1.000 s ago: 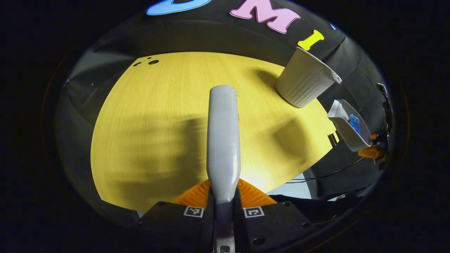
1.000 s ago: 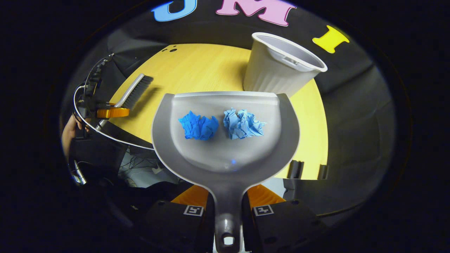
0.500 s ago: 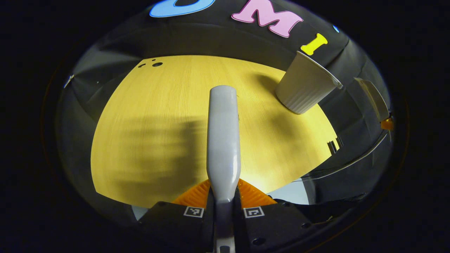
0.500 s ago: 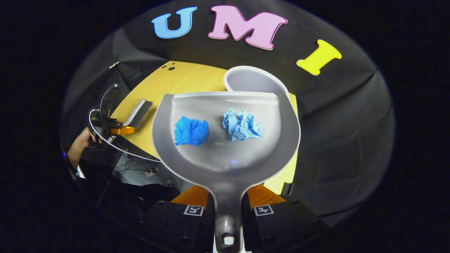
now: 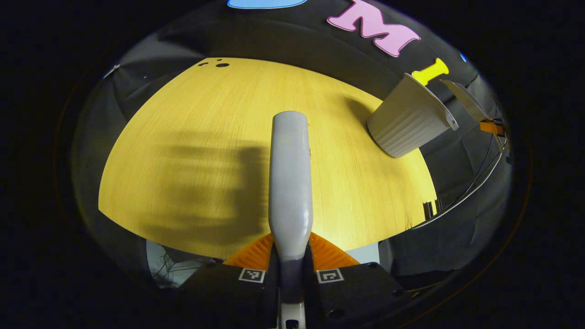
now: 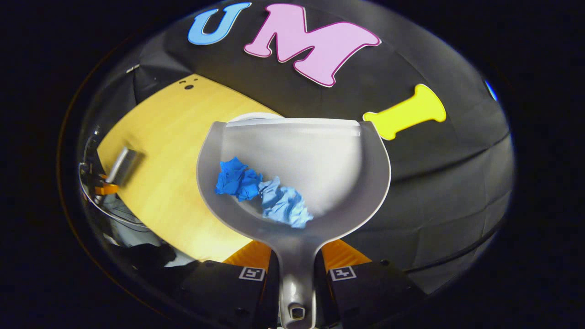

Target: Pick up the small broom and dustpan from the desktop, sweep the trash into the dustpan with the broom, and then empty the trash into the garbage bin.

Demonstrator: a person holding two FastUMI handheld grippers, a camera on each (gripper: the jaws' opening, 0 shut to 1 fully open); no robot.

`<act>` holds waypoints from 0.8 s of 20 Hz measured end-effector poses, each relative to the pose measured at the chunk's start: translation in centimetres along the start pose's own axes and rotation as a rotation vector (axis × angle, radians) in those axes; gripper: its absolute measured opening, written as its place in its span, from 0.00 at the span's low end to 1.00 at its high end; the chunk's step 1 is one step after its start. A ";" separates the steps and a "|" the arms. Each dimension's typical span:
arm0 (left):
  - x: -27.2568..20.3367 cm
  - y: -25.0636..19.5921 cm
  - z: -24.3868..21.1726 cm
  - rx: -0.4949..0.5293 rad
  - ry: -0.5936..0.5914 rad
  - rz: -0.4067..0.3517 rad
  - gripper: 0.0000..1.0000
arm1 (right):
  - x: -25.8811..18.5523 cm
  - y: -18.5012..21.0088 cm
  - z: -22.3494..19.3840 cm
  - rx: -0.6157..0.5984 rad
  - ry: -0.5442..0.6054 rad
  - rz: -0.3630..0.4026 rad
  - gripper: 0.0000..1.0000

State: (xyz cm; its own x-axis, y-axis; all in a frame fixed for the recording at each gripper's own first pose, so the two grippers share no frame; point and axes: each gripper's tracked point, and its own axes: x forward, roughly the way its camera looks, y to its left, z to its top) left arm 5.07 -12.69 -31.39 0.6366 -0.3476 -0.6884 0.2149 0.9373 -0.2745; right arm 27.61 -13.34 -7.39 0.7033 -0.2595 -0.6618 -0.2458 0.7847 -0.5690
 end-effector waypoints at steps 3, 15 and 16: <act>-0.3 0.7 -0.1 -0.005 -0.008 0.021 0.27 | 2.8 -1.0 0.0 -0.117 0.028 -0.073 0.37; -1.2 4.7 0.6 -0.029 0.007 0.072 0.27 | 5.5 -3.6 4.3 -0.735 -0.102 -0.455 0.36; -1.2 5.1 0.3 -0.037 0.015 0.076 0.27 | 5.3 -3.7 4.8 -0.776 -0.123 -0.494 0.36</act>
State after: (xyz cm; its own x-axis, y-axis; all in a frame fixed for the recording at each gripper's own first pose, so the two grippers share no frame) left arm 5.68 -7.53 -31.76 0.6386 -0.2765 -0.7182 0.1387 0.9593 -0.2460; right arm 35.45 -14.93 -6.41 0.9020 -0.3678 -0.2259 -0.2456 -0.0071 -0.9693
